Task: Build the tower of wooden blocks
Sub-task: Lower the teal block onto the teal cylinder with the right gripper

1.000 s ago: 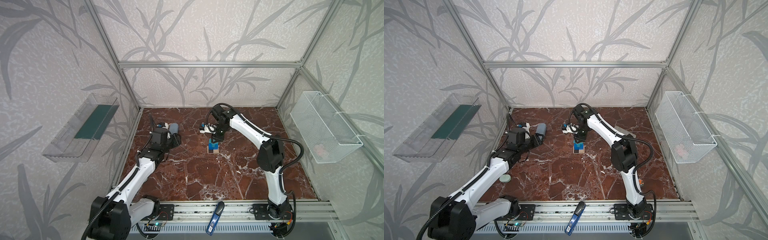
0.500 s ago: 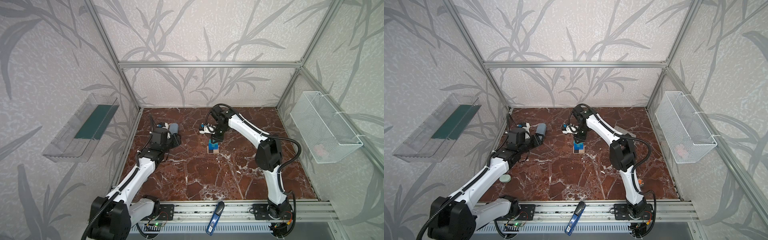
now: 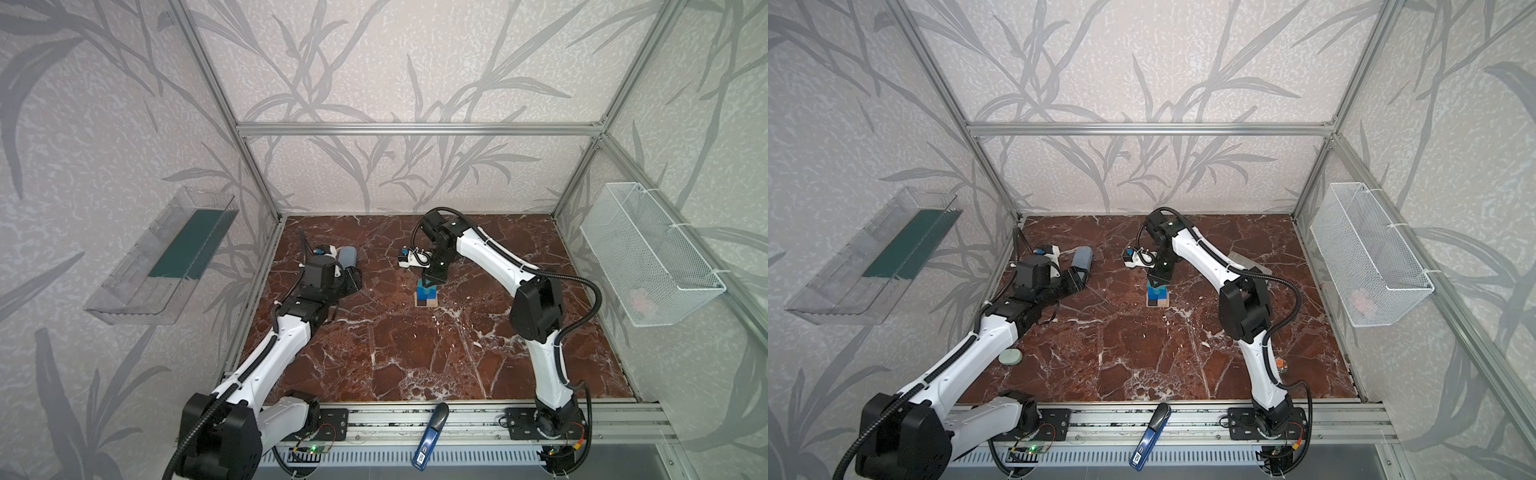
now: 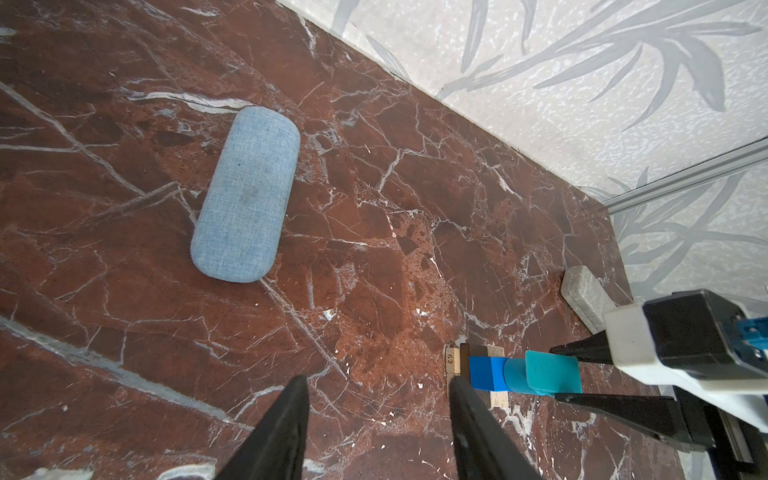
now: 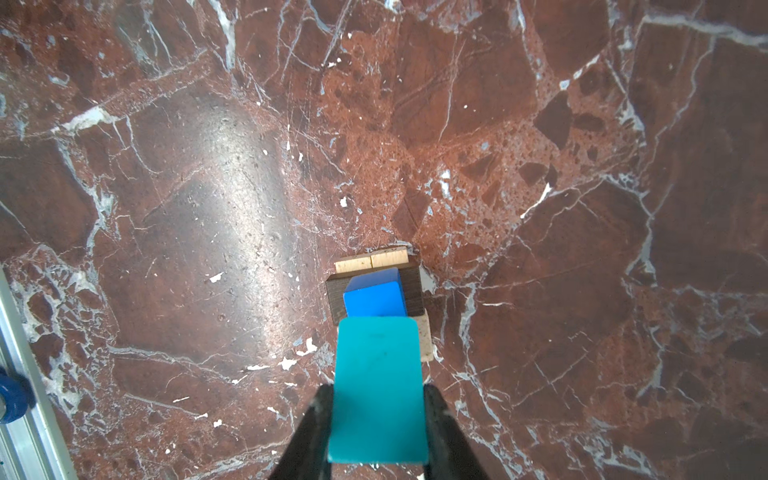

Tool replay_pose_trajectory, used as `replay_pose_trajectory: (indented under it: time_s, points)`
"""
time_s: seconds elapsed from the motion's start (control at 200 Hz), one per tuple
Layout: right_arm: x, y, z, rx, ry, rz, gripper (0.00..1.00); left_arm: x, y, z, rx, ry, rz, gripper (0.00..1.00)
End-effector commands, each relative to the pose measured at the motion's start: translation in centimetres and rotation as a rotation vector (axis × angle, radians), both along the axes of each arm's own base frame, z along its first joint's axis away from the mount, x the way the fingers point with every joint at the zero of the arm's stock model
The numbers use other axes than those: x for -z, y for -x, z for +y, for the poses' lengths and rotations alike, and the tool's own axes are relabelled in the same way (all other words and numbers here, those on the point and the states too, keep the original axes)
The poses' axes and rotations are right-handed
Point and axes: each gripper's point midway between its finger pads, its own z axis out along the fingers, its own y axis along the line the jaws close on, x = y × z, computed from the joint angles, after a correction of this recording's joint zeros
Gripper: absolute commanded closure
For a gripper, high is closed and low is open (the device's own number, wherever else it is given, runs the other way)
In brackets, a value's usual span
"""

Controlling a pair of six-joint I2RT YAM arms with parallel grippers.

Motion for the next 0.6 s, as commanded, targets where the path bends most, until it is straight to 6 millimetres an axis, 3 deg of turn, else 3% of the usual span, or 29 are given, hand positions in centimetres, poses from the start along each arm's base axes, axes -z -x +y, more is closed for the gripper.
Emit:
replay_pose_trajectory:
  time_s: [0.0, 0.595]
  points:
    - [0.09, 0.17, -0.41, -0.010, 0.021, 0.018, 0.81, -1.70, -0.70, -0.02, 0.006, -0.002, -0.044, 0.47]
    - [0.40, 0.06, -0.46, -0.001, 0.034, 0.030, 0.76, -1.76, -0.64, 0.02, 0.005, -0.003, -0.046, 0.47]
